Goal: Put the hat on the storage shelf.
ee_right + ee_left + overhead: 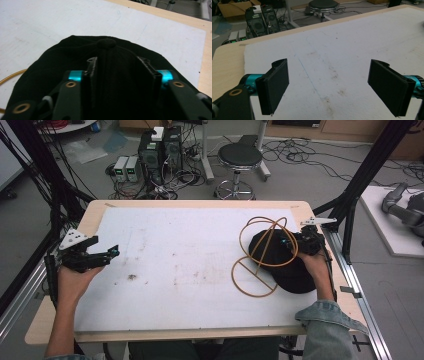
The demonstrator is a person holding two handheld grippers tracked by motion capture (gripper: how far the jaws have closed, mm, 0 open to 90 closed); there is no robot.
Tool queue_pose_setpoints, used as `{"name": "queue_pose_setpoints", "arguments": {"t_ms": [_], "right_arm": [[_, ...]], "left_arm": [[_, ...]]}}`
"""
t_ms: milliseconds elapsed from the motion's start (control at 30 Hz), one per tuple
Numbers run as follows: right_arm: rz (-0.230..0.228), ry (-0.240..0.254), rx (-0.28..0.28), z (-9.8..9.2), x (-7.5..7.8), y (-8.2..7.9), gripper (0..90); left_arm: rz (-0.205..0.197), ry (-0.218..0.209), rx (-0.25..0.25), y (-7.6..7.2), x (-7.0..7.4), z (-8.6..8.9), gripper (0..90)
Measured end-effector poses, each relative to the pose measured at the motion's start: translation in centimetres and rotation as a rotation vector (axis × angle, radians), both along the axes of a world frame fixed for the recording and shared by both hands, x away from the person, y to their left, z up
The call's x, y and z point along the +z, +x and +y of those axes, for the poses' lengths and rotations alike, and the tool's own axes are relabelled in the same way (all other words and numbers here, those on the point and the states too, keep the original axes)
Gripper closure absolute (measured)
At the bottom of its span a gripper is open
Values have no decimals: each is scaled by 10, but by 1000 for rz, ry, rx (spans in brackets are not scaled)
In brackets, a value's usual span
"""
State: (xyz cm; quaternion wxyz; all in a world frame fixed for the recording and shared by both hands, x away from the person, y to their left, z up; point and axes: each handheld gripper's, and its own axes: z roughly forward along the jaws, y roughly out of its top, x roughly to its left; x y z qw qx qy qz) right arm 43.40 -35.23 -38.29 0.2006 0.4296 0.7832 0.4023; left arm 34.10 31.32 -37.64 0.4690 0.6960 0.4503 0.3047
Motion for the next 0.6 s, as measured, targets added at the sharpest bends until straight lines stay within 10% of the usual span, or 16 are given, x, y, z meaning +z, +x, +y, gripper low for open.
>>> {"name": "queue_pose_setpoints", "arguments": {"t_ms": [600], "right_arm": [[-37, 20, -21, -5, 11, -7, 819]], "left_arm": [[-3, -1, 5, -1, 0, 2, 176]]}}
